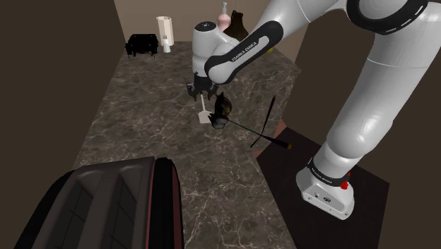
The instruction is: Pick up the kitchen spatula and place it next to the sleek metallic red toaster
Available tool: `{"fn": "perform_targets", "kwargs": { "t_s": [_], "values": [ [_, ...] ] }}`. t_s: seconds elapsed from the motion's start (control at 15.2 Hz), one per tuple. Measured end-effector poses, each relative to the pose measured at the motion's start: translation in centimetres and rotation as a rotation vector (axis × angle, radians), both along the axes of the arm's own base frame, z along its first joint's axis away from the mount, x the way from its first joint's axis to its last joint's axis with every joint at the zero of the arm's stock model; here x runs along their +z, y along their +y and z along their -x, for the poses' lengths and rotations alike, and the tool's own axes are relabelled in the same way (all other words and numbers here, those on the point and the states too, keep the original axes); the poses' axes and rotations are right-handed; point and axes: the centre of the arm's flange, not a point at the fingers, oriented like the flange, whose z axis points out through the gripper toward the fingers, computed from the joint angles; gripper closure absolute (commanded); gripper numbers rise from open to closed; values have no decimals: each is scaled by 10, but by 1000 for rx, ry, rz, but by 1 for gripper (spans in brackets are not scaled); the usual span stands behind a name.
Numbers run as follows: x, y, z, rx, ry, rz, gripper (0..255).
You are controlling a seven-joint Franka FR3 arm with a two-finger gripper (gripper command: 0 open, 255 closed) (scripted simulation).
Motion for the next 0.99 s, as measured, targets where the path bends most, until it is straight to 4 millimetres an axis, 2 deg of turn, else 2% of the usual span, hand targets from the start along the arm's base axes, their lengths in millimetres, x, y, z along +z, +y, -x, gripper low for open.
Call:
{"fn": "perform_targets", "kwargs": {
  "t_s": [0.59,0.99],
  "values": [
    [0,0,0,0,0,0,255],
    [25,0,-1,0,0,0,255]
  ]
}}
